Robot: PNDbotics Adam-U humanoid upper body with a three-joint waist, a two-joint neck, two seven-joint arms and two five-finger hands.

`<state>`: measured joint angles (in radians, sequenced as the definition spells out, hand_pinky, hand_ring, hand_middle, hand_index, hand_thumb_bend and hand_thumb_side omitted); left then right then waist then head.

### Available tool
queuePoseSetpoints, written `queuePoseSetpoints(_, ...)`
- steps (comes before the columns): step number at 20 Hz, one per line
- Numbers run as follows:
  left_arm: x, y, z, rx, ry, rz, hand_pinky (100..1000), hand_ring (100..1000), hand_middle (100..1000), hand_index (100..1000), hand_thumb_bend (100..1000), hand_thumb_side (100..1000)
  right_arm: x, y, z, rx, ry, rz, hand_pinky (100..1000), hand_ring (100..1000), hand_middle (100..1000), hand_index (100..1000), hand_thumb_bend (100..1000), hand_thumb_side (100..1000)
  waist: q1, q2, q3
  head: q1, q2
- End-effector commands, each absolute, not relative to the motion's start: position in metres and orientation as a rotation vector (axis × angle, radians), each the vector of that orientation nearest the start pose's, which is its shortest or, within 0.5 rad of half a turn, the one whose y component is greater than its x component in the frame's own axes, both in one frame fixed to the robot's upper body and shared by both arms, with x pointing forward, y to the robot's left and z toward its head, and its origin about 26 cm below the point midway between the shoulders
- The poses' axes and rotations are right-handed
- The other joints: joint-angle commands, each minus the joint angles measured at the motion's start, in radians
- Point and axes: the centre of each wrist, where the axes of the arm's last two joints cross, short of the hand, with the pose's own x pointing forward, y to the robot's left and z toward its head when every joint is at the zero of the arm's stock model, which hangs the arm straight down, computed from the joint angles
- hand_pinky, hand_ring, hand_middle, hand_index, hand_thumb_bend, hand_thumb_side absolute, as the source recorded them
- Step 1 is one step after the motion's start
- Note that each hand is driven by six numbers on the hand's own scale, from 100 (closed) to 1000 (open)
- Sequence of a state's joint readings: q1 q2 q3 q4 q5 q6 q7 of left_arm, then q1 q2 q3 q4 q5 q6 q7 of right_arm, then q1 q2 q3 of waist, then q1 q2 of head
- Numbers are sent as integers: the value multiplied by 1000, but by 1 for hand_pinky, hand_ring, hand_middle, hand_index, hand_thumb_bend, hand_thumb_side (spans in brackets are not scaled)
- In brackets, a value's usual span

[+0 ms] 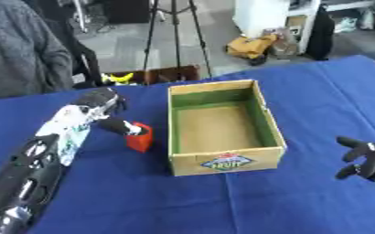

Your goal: Pick up objects on the table and place them in the box.

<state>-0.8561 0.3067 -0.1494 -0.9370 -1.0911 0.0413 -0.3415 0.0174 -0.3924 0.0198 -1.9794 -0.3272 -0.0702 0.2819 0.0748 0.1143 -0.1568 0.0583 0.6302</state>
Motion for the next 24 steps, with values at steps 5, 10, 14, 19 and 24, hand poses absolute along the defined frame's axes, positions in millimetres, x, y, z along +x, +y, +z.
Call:
queuePoseSetpoints(5,474,232,143,1037,-1188,-1389,834,381,523,705,729,605,259,-297,126,270,-1982,497,570,954,579,465,100,906,-3,-8,-6,1,-13)
queuePoseSetpoints(10,474,234,134,1048,-1158,-1368,818,382,522,701,710,615,259,-296,126,270,-1985,499,570,954,579,465,100,906,-4,-4,-9,1,-15)
queuePoseSetpoints(14,474,235,130,1039,-1145,-1367,800,377,516,694,697,624,260,-296,126,270,-1987,501,570,954,579,465,100,905,-4,-2,-9,-2,-15)
queuePoseSetpoints(19,473,235,126,1027,-1125,-1380,769,358,490,661,641,591,259,-296,126,268,-1988,502,570,954,579,465,100,905,-6,0,-7,-4,-15)
queuePoseSetpoints(24,472,236,120,1003,-1098,-1396,752,337,467,631,586,565,260,-296,126,267,-1990,501,570,954,579,465,100,907,-7,2,-5,-6,-17)
